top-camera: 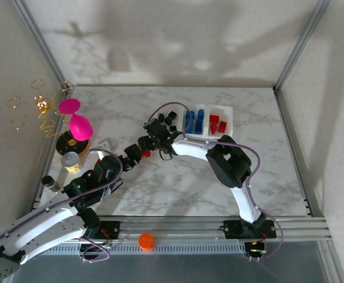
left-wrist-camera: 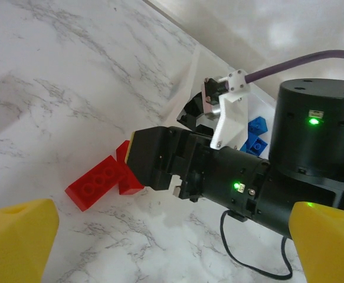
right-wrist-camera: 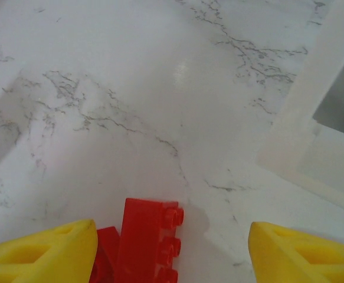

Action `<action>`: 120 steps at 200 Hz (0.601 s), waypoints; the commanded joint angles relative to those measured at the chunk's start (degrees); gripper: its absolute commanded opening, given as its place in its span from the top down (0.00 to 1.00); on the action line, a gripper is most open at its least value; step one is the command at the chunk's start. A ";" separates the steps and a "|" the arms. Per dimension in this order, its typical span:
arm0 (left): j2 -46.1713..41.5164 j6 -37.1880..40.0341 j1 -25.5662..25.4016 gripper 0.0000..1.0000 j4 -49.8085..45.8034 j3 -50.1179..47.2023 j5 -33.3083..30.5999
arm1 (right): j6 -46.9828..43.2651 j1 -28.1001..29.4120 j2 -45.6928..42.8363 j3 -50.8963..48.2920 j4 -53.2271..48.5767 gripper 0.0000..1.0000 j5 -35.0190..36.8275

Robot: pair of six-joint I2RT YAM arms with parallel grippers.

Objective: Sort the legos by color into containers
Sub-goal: Pick up the lego from the center of the table.

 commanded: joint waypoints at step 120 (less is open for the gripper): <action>2.79 0.01 1.13 0.00 0.91 -0.48 -1.11 | -1.88 0.93 2.06 1.64 -3.71 0.56 2.02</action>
